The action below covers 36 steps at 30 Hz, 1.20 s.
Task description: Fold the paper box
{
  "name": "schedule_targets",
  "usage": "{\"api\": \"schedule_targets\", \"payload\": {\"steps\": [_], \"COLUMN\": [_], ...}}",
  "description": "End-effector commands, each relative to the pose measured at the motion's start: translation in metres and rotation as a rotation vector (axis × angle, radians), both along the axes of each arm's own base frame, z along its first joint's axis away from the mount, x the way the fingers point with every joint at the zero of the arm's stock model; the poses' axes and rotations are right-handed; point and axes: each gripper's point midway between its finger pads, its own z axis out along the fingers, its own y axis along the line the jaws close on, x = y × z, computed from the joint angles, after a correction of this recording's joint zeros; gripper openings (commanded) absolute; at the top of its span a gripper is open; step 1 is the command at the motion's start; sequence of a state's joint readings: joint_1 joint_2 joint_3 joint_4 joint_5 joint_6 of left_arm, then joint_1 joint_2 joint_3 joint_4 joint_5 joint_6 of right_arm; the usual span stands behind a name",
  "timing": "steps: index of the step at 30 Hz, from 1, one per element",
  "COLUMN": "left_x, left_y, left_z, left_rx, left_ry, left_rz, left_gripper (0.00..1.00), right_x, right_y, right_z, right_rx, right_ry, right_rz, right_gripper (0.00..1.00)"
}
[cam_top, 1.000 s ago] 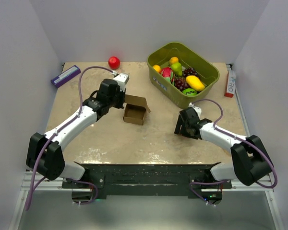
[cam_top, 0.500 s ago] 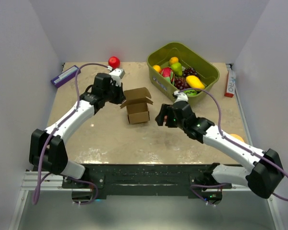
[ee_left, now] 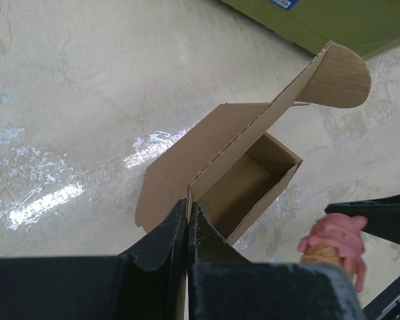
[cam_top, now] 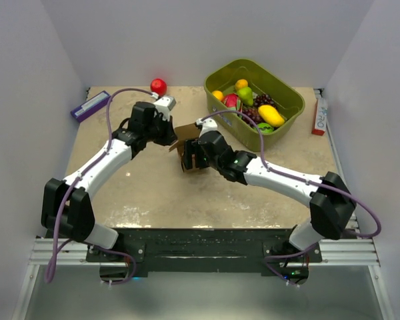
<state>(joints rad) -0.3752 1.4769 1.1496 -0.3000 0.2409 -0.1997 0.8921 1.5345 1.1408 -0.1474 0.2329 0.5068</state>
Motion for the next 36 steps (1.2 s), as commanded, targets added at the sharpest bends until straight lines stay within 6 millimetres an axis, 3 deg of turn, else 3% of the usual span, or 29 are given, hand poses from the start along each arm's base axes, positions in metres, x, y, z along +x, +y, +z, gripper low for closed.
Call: {"api": "schedule_targets", "payload": {"steps": [1,6,10,15,25,28,32,36], "left_x": [0.002,-0.002,-0.005,-0.005,-0.005,-0.004,-0.004,-0.003], "left_y": [-0.01,-0.011,-0.012,-0.013,-0.009,-0.008,-0.007,-0.007], "left_z": [0.038,0.05,0.054,0.054,0.051,0.05,0.045,0.038], "left_rx": [-0.073,-0.091,-0.102,-0.099,-0.079,-0.076,-0.065,-0.043], "left_ry": [-0.083,-0.104,-0.11,-0.113,-0.12,-0.121,-0.122,-0.123], "left_rz": [-0.041,-0.052,-0.065,-0.073,-0.064,-0.063,-0.064,-0.083], "left_gripper": [0.0,0.0,0.0,0.0,0.0,0.0,0.0,0.0], "right_x": [0.025,0.04,0.051,0.06,0.051,0.049,0.049,0.046], "right_y": [0.011,0.001,0.001,-0.003,-0.014,-0.013,-0.011,-0.008], "right_z": [0.02,-0.007,-0.011,-0.034,-0.091,-0.096,-0.087,-0.08], "right_rx": [0.003,-0.088,-0.087,-0.159,-0.248,-0.255,-0.233,-0.212], "right_ry": [-0.113,-0.152,-0.203,-0.207,-0.107,-0.088,-0.096,-0.106], "right_rz": [-0.025,-0.085,-0.111,-0.141,-0.151,-0.148,-0.146,-0.123], "right_gripper": [0.37,0.37,0.37,0.38,0.4,0.44,0.77,0.93]}}
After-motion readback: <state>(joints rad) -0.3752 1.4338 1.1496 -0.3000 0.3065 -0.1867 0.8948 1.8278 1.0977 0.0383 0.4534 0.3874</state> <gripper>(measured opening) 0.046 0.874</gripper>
